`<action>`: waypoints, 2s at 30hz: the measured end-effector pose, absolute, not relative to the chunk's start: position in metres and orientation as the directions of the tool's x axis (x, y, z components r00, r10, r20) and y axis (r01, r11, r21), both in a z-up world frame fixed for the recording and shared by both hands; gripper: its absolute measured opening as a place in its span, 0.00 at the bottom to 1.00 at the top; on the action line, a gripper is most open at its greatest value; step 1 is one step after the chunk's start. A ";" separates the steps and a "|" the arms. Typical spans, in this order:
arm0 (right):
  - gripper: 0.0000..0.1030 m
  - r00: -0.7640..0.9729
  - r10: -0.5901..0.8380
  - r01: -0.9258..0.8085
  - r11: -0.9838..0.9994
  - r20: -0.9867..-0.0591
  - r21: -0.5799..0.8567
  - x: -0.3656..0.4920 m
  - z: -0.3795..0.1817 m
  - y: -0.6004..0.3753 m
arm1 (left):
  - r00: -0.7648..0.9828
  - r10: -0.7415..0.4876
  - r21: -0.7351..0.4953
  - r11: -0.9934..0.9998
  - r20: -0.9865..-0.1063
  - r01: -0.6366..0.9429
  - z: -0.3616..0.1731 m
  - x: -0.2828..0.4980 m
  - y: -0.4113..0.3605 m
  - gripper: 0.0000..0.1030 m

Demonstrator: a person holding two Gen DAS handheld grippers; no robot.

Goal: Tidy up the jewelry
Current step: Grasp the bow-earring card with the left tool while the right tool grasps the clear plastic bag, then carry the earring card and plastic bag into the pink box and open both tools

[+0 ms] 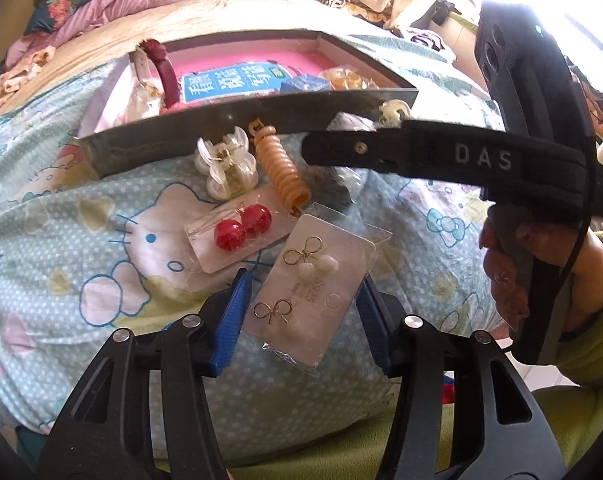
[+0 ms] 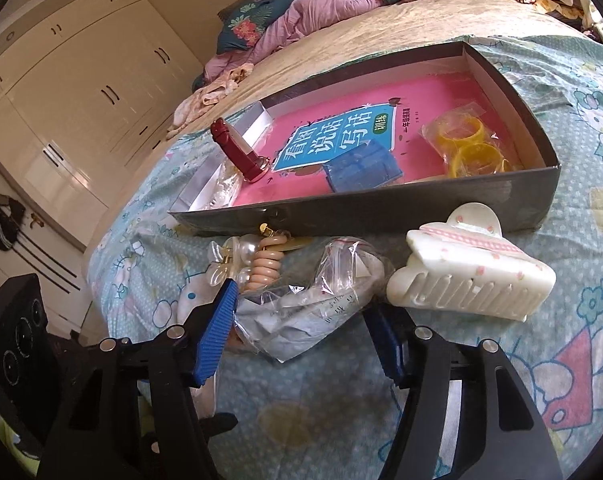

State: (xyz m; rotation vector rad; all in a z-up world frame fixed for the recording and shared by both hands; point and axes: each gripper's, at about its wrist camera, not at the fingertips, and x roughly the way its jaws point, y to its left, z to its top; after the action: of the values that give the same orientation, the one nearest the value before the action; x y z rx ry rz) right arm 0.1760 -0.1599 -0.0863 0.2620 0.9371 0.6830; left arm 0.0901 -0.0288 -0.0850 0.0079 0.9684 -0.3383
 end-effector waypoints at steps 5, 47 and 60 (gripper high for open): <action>0.60 0.414 0.651 -0.461 0.753 -0.636 0.470 0.166 -0.068 -0.164 | 0.562 -0.262 -0.137 0.957 -0.784 0.255 -0.071 0.085 -0.017 0.43; 0.60 0.638 0.576 -0.504 0.814 -0.511 0.288 0.188 0.017 -0.206 | 0.719 -0.196 -0.163 0.980 -0.667 0.116 0.007 0.138 0.039 0.43; 0.60 0.679 0.552 -0.500 0.830 -0.484 0.246 0.202 0.032 -0.210 | 0.735 -0.202 -0.158 0.979 -0.647 0.130 0.021 0.169 0.030 0.43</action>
State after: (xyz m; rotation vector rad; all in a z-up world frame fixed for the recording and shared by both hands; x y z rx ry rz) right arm 0.2023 -0.2104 0.0316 0.0960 0.5750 0.5922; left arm 0.1689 0.0302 0.0209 -0.1042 0.7226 -0.1830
